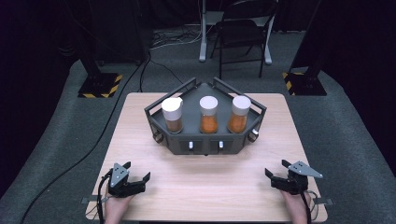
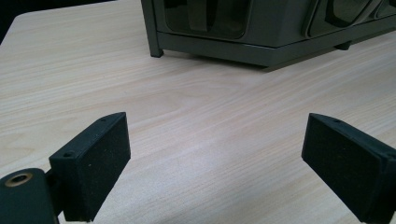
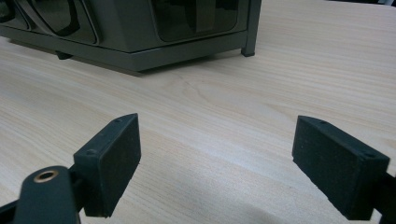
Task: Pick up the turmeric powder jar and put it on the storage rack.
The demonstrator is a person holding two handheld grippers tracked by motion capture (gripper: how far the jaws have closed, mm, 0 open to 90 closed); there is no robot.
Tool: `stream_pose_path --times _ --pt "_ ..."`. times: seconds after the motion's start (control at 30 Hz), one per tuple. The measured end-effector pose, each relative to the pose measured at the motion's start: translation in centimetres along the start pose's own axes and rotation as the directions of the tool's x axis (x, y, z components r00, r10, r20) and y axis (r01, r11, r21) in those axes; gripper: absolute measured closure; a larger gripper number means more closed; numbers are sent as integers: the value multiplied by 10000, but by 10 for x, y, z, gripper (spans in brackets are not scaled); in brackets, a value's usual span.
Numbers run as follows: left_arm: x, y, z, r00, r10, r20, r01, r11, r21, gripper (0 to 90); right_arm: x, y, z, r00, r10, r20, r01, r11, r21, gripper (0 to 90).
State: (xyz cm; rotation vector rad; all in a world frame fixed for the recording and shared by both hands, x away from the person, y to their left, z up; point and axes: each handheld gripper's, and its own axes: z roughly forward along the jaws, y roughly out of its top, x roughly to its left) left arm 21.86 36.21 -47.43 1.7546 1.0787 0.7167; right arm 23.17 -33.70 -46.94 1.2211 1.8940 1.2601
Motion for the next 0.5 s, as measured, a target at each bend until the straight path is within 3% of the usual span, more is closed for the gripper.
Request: stream_pose_path --times 0.5 --pt "-1 0 0 10000 31 -21 -31 10000 15 79 0 0 0 10000 -25 4 25 10000 18 148"
